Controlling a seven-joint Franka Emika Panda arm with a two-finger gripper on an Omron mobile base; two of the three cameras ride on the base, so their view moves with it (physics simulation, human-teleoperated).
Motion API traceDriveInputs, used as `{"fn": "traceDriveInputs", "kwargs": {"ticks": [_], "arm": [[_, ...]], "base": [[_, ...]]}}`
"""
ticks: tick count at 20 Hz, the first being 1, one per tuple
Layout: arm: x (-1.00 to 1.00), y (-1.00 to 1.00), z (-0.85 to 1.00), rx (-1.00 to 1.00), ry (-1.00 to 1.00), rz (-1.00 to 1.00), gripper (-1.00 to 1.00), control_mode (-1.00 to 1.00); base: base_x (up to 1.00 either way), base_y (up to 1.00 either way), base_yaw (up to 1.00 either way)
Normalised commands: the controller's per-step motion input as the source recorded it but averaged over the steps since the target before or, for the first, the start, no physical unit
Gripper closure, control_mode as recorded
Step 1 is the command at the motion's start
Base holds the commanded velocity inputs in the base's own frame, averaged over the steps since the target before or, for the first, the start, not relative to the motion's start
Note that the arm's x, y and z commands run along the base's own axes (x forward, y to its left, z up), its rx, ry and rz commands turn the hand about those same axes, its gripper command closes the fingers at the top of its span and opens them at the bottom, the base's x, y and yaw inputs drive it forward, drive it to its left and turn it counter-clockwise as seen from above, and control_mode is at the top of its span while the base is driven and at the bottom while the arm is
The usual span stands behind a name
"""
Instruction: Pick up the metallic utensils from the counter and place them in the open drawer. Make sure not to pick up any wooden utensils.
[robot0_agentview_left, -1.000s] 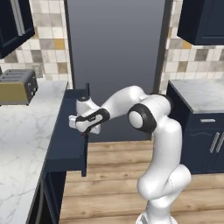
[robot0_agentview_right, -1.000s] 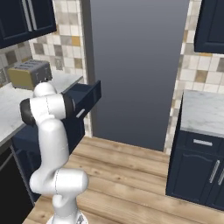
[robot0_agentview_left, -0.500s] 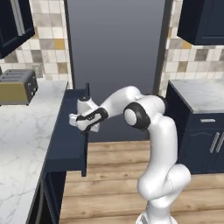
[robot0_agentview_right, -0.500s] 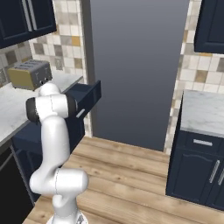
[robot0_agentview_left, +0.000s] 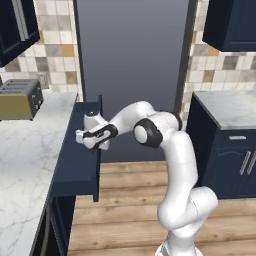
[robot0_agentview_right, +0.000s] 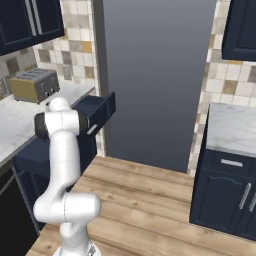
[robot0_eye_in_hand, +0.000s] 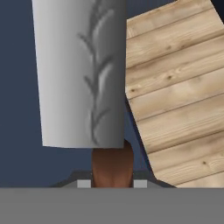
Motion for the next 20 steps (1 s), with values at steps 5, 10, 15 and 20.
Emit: {"fn": "traceDriveInputs", "kwargs": {"ticks": [5, 10, 15, 20], "arm": [[0.02, 0.00, -0.38, 0.00, 0.00, 0.00, 1.00, -1.00], [0.00, -0.10, -0.44, 0.00, 0.00, 0.00, 1.00, -1.00], [-0.01, -0.49, -0.56, 0.00, 0.00, 0.00, 1.00, -1.00], [-0.11, -0.95, -0.50, 0.03, 0.00, 0.00, 1.00, -1.00]], "base": [[0.00, 0.00, 0.00], [0.00, 0.00, 0.00], [0.00, 0.00, 0.00], [0.00, 0.00, 0.00]]}}
